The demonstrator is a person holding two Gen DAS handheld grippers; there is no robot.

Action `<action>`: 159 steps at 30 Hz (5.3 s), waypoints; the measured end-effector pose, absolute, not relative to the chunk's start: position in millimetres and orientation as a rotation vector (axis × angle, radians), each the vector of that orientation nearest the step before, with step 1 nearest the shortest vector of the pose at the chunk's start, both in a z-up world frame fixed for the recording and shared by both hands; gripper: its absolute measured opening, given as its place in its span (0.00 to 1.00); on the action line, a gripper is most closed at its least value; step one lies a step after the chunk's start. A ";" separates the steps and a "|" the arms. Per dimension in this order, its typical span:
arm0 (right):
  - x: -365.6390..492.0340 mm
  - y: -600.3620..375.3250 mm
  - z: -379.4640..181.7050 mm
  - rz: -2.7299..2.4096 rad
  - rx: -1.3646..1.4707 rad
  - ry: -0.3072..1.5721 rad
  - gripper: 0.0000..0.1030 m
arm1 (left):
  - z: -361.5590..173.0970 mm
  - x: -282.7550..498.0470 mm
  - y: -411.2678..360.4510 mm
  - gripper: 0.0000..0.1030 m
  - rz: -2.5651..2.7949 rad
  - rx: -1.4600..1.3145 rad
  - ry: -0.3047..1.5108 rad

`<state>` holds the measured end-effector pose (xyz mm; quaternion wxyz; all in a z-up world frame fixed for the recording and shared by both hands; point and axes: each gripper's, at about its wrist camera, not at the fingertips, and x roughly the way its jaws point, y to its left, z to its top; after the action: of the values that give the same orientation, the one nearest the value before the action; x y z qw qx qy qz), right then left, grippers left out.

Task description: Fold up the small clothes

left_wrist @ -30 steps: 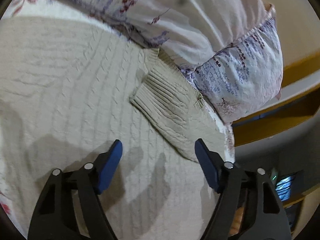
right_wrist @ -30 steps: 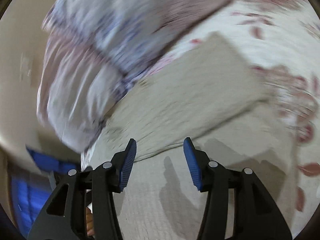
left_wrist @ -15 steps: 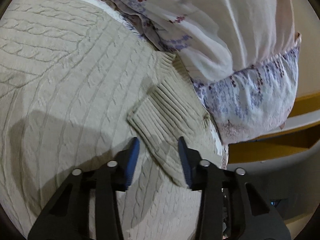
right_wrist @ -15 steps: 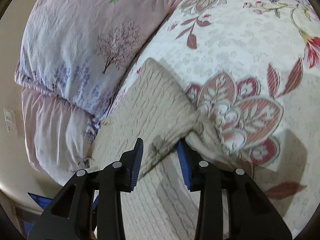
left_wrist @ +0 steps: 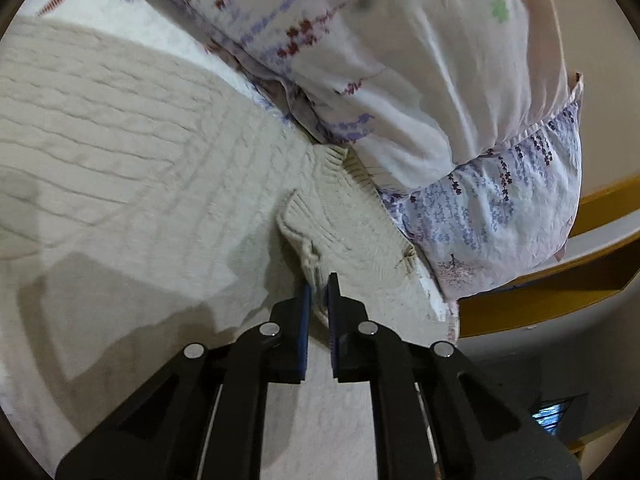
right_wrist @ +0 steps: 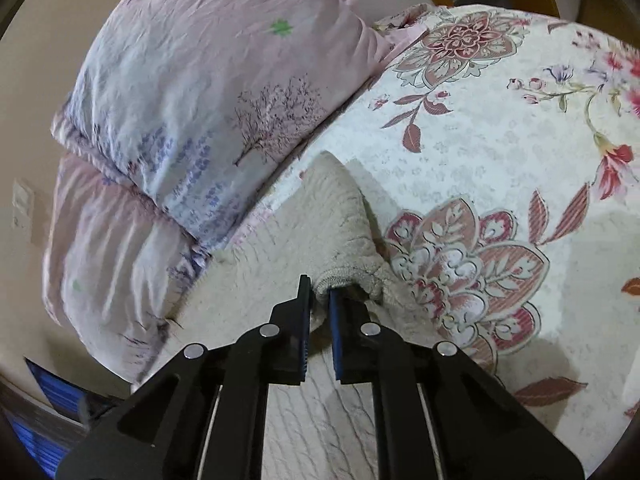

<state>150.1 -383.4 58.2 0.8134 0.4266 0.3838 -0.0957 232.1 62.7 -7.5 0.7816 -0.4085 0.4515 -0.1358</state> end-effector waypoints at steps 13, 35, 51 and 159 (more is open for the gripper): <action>135.2 -374.7 70.2 -0.328 0.752 0.868 0.45 | -4.7 211.9 74.9 0.48 -0.231 -0.776 0.986; 193.6 -272.8 47.8 -0.008 0.485 1.070 0.66 | -1.5 101.0 266.0 0.71 0.148 -0.898 0.816; 185.3 -278.1 44.0 0.023 0.539 1.056 0.66 | -25.0 123.5 313.3 0.08 0.173 -1.165 0.739; 222.9 -356.9 25.8 0.090 0.984 1.021 0.41 | 18.8 175.8 125.4 0.65 -0.336 -0.509 0.973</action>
<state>222.9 -356.9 25.8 0.7582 0.4516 0.4685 0.0415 175.8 125.4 18.8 0.8397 -0.2408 0.4601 -0.1590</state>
